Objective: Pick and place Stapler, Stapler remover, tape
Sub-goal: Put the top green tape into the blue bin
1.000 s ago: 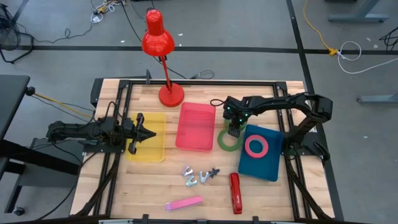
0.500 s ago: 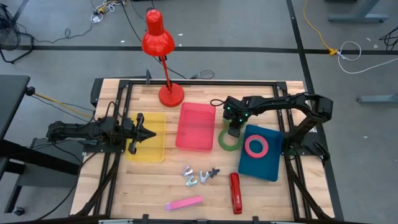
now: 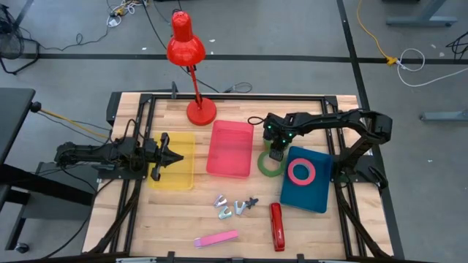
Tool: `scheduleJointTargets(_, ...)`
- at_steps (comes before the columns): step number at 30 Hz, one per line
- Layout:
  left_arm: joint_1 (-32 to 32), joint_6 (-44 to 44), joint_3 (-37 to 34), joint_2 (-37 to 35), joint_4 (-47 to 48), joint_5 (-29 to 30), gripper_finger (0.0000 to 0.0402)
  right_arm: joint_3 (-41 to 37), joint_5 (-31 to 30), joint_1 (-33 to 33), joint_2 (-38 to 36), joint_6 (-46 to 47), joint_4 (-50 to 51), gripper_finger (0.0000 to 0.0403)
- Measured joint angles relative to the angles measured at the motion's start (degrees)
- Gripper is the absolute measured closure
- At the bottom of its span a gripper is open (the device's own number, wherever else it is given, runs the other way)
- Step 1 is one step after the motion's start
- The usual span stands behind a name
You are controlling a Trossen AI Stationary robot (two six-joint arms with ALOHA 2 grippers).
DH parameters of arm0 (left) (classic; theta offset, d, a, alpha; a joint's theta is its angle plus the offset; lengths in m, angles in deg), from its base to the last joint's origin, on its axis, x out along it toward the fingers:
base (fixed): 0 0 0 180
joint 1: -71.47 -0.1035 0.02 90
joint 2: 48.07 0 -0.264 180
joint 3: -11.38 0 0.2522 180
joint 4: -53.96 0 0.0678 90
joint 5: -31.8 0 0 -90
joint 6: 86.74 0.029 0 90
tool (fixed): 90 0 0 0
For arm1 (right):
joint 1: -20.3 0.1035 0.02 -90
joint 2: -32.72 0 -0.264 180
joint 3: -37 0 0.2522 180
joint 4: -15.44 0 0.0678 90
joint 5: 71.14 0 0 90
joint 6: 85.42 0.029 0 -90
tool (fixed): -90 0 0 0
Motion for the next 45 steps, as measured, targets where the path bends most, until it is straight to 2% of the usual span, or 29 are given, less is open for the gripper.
scheduleJointTargets(8, 0.00, 0.00, -0.01, -0.01, -0.01, 0.00, 0.0383, 3.81, -3.20, 0.02, -4.64, -2.45, 5.70, 0.0313)
scheduleJointTargets(18, 0.00, 0.00, -0.01, -0.02, 0.01, 0.00, 0.0383, 6.47, -1.29, 0.07, -13.34, -3.00, 10.18, 0.0314)
scheduleJointTargets(26, 0.00, 0.00, 0.00, -0.02, 0.01, 0.00, 0.0383, 6.45, -0.96, 1.59, -21.28, 0.97, 15.94, 0.0313)
scheduleJointTargets(41, 0.00, 0.00, 0.00, -0.02, -0.01, 0.00, 0.0383, -3.06, -0.91, 9.89, -31.93, 9.51, 16.08, 0.0312)
scheduleJointTargets(45, 0.00, 0.00, -0.01, -0.01, -0.01, 0.02, 0.0383, -4.50, 1.19, 13.54, -33.97, 11.01, 18.19, 0.0312)
